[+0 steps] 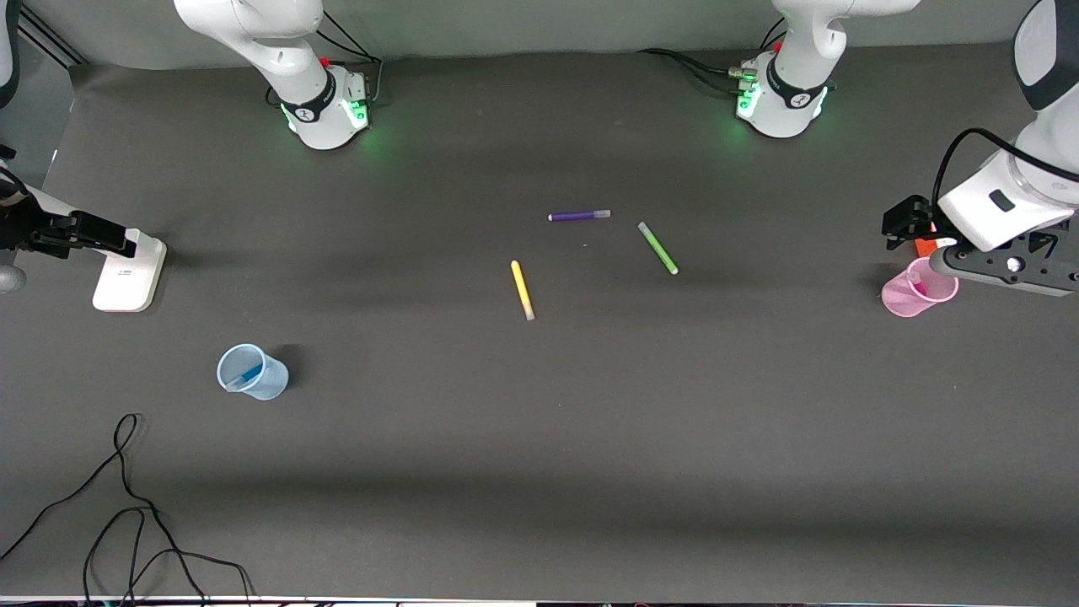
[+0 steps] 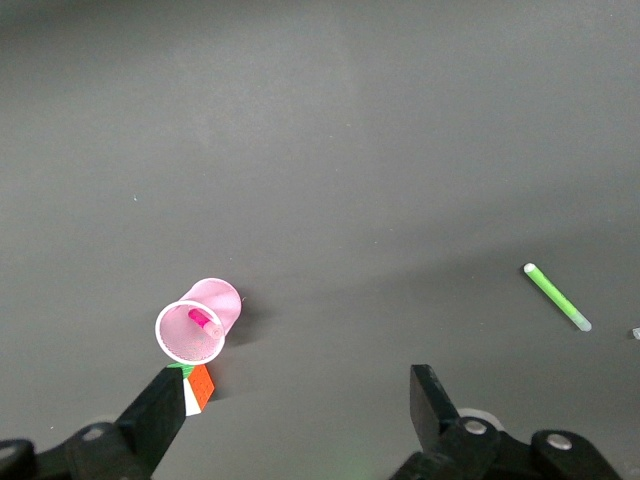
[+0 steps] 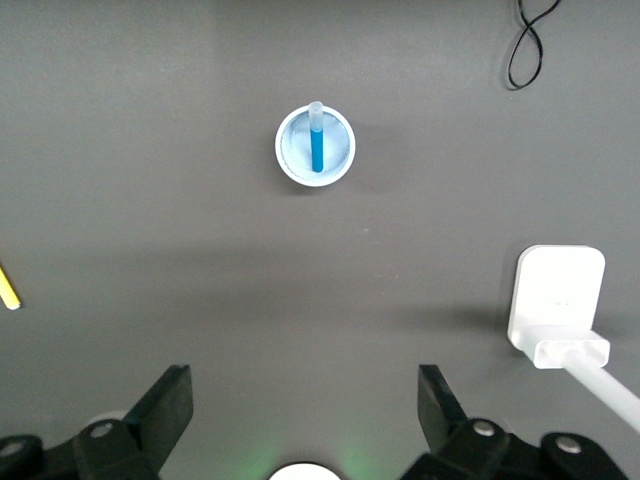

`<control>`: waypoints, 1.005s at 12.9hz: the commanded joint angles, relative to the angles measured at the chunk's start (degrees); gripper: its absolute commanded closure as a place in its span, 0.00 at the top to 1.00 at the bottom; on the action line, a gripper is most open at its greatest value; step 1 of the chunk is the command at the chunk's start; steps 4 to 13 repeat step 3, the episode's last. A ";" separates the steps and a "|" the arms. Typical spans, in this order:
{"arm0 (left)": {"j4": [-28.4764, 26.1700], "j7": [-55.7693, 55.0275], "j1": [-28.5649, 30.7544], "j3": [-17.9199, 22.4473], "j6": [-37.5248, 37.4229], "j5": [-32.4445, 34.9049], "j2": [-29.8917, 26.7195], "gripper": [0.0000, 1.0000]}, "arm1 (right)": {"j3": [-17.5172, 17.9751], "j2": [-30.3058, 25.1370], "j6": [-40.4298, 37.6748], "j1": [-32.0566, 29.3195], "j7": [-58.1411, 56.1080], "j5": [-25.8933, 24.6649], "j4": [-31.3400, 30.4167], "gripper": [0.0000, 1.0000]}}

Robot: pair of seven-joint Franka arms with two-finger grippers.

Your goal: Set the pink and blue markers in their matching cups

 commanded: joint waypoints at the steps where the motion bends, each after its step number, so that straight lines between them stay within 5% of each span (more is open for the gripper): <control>1: 1.07 0.22 0.41 -0.26 -1.14 -0.25 0.09 1.00 | 0.25 -1.11 0.96 0.32 -1.98 -1.51 -0.96 1.00; 13: 0.98 0.22 0.41 -0.26 -1.14 -0.34 0.18 1.00 | 0.25 -1.12 0.96 0.32 -1.90 -1.51 -0.96 1.00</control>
